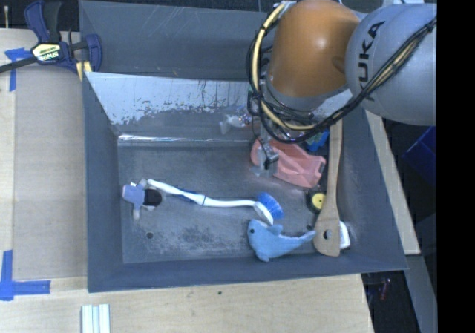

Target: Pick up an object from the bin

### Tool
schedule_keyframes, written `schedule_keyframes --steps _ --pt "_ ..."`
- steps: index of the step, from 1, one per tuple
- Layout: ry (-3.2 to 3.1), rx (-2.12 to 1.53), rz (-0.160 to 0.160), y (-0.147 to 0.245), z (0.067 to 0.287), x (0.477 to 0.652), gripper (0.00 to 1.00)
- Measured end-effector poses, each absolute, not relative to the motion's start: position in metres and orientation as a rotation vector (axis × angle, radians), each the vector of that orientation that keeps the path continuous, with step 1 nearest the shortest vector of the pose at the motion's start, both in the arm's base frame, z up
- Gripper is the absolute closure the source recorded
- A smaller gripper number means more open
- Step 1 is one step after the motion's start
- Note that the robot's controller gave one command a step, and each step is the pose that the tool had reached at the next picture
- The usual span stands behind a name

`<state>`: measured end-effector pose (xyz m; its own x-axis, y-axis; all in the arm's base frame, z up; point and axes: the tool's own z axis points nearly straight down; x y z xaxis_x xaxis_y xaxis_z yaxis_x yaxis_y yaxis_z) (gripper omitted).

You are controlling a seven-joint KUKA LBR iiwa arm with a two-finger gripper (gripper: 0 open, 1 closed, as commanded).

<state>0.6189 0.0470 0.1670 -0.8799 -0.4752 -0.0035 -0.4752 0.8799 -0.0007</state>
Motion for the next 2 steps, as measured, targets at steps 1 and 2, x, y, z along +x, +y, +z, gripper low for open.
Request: schedule_keyframes --steps 1,2 --pt "3.11 -0.284 0.005 0.047 0.153 0.6 0.0" --pt "3.073 -0.603 0.001 0.041 0.141 0.599 0.0"
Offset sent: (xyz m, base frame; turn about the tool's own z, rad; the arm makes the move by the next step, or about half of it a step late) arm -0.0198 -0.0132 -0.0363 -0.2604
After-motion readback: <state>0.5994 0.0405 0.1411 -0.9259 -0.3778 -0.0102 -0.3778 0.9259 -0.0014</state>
